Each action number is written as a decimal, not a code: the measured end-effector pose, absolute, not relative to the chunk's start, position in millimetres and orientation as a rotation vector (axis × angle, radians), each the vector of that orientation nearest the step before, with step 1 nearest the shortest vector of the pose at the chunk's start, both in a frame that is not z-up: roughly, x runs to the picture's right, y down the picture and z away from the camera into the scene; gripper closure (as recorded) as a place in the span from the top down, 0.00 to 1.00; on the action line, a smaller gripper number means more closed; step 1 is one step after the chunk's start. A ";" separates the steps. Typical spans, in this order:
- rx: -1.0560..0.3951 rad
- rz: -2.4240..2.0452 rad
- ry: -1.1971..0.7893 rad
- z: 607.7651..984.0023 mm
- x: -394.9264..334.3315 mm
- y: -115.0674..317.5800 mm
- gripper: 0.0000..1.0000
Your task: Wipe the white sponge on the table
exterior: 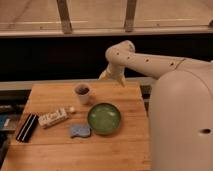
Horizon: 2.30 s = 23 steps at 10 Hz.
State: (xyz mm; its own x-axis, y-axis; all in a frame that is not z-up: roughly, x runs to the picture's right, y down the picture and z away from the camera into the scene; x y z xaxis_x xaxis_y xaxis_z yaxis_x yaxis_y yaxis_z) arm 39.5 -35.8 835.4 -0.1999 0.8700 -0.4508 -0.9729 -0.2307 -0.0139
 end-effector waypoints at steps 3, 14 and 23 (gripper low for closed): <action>-0.430 1.763 0.320 835.3 39.5 -35.9 0.80; -0.497 1.539 0.304 800.3 -7.9 16.9 0.80; -0.617 1.240 0.266 763.0 -77.3 90.3 0.80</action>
